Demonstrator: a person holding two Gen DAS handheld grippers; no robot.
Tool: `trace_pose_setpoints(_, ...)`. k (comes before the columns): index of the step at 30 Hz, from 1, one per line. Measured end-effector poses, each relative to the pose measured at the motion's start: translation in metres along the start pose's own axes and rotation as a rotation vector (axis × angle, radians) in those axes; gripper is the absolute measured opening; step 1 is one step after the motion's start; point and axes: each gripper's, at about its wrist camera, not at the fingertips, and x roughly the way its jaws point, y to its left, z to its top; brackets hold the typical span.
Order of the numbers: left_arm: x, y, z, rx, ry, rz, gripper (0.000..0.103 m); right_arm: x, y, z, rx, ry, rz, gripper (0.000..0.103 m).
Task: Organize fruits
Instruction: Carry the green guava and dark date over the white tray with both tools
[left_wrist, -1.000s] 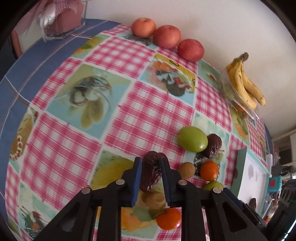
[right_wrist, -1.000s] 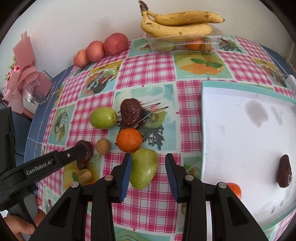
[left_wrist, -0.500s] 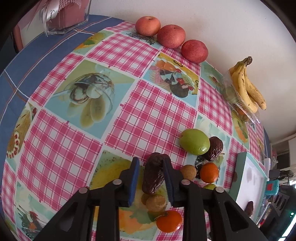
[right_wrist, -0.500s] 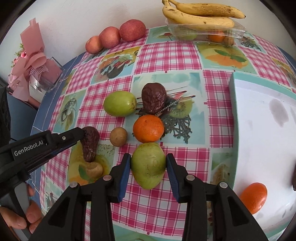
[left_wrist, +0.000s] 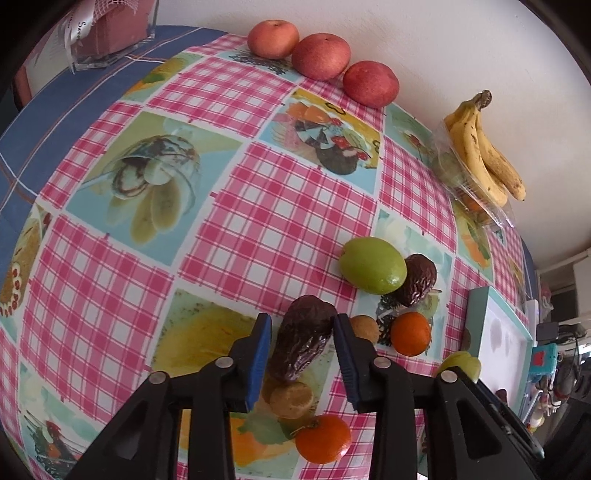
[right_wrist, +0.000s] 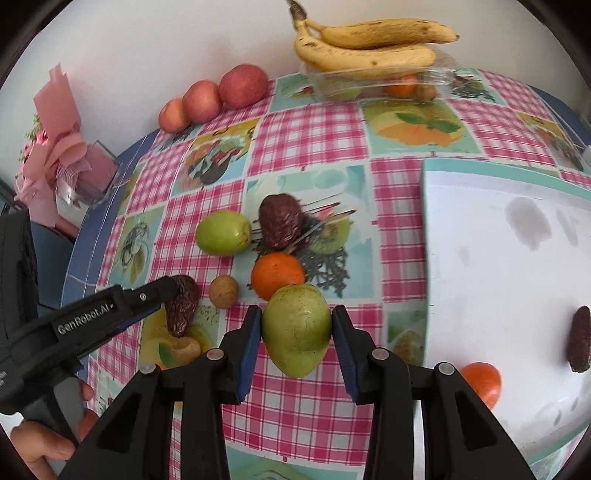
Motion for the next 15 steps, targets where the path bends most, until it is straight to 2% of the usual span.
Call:
trace_pose_setpoints(5, -0.004, 0.001, -0.001, -0.007, -0.008, -0.004, 0.029, -0.011, -0.005, 0.002, 0.012, -0.026, 0.000, 0.040)
trace_pose_setpoints(15, -0.030, 0.007, 0.005, -0.045, -0.089, -0.008, 0.029, -0.027, -0.020, 0.008, 0.047, -0.061, -0.027, 0.040)
